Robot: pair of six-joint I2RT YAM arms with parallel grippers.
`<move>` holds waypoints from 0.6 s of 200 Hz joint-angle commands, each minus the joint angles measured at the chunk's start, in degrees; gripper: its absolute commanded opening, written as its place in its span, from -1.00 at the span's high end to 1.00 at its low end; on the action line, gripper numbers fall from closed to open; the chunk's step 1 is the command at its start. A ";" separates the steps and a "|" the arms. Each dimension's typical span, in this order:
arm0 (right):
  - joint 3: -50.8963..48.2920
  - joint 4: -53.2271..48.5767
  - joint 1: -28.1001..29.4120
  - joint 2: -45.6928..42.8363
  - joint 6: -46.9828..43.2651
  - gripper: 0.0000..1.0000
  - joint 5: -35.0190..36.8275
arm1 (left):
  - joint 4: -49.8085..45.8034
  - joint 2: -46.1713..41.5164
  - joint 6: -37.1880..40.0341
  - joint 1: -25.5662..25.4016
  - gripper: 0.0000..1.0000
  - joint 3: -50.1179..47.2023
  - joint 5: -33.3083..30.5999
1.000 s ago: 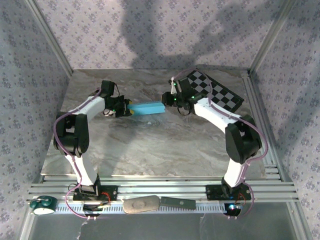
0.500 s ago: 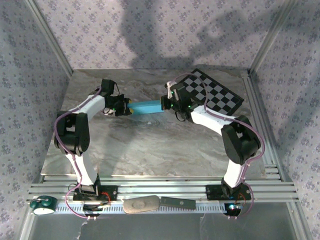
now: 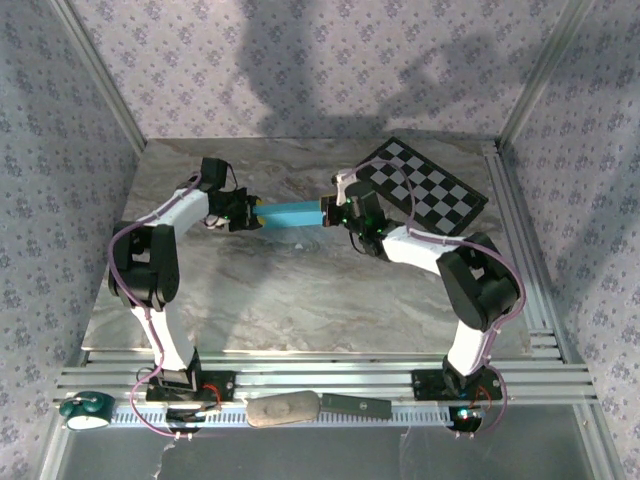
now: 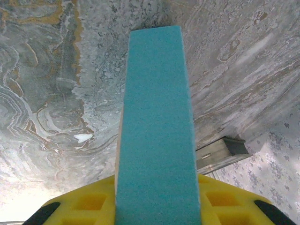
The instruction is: Fold the paper box
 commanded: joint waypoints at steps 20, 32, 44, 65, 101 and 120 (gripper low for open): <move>-6.00 9.13 4.04 4.97 -7.30 1.00 4.46 | -6.44 4.85 1.32 1.19 1.00 1.00 0.71; -6.34 11.00 4.64 6.25 -8.23 1.00 6.15 | -6.97 5.20 1.77 1.48 1.00 1.60 0.77; -6.62 12.35 5.31 7.52 -9.13 1.00 8.13 | -7.21 5.50 1.98 1.67 1.00 1.91 0.93; -6.58 13.55 6.36 9.88 -10.63 1.00 11.82 | -7.65 6.17 2.59 2.03 1.00 2.60 1.35; -6.21 12.58 8.35 12.23 -12.85 0.99 18.96 | -7.54 6.71 2.70 2.29 1.00 2.99 1.84; -6.77 12.99 9.19 11.26 -14.68 0.94 21.15 | -7.53 6.53 2.71 2.38 1.00 2.90 1.85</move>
